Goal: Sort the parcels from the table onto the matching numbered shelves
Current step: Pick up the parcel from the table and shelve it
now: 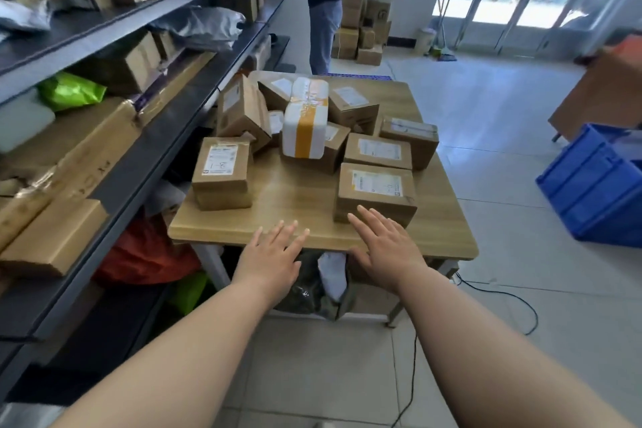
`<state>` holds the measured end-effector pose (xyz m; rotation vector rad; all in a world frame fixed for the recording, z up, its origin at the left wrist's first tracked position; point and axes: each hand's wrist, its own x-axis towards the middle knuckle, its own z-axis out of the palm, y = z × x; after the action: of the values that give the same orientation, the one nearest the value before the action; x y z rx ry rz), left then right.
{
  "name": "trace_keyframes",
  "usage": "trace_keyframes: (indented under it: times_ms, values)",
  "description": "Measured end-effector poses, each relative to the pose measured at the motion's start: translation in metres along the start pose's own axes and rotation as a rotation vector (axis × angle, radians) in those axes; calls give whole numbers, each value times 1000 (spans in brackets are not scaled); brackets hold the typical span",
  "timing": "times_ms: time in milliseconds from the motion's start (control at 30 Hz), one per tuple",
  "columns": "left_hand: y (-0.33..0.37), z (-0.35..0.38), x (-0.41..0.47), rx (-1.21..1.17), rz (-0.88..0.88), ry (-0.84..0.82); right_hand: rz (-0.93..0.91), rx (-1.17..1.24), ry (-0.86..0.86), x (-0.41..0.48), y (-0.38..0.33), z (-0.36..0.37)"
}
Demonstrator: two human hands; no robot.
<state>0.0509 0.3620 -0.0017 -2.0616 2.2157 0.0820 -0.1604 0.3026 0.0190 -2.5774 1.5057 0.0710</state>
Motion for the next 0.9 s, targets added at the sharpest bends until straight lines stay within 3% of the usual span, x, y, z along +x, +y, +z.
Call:
trace_keyframes:
  times_ms: [467, 567, 733, 900]
  values:
    - [-3, -10, 134, 87, 220, -91, 87, -77, -56, 75, 64, -9]
    - [-6, -16, 172, 65, 281, -60, 193, -101, -46, 94, 81, -17]
    - [-7, -7, 216, 73, 388, -69, 486, 68, -13, 97, 99, -9]
    - [0, 5, 238, 66, 435, -123, 557, 4, -82, 83, 119, 5]
